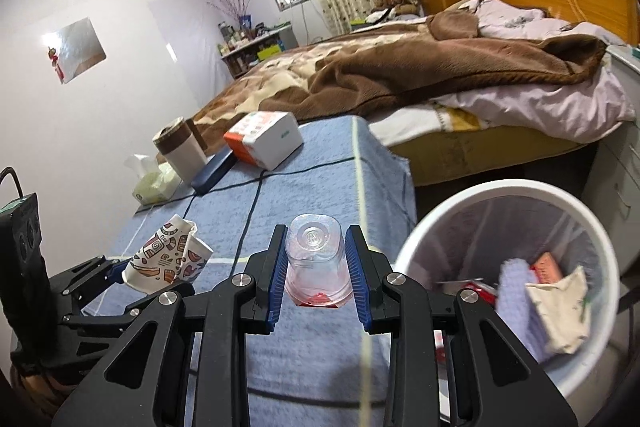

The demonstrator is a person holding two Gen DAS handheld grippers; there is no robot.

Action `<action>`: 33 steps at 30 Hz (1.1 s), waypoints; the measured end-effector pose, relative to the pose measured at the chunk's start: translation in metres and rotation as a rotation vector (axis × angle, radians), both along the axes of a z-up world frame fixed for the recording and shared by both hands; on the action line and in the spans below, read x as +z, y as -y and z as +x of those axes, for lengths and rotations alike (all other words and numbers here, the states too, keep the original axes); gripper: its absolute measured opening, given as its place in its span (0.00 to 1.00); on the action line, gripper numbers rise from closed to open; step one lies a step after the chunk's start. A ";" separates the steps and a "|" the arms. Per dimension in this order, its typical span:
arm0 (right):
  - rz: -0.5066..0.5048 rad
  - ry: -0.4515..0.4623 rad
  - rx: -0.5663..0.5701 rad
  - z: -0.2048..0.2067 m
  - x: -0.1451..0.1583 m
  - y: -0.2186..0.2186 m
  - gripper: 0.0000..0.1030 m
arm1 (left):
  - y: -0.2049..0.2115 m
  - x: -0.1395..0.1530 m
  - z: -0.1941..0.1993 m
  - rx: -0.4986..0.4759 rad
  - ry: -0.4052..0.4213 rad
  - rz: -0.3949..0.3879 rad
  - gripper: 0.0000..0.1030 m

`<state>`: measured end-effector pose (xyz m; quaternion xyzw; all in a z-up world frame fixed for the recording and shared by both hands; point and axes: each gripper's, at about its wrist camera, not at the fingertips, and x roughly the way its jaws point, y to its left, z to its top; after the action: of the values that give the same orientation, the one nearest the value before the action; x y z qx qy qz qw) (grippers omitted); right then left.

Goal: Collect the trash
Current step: 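Carry the patterned paper cup and clear plastic cup over the bin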

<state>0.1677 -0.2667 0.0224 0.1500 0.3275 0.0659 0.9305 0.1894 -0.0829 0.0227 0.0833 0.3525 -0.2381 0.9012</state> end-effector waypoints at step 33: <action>-0.055 -0.081 -0.261 -0.043 -0.017 0.130 0.29 | 0.165 -0.016 -0.028 -0.252 -0.072 -0.027 0.63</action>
<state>0.1248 -0.3964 0.0057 0.1685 0.3442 -0.0708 0.9209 0.1613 -0.2475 0.0071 0.1064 0.3680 -0.3571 0.8519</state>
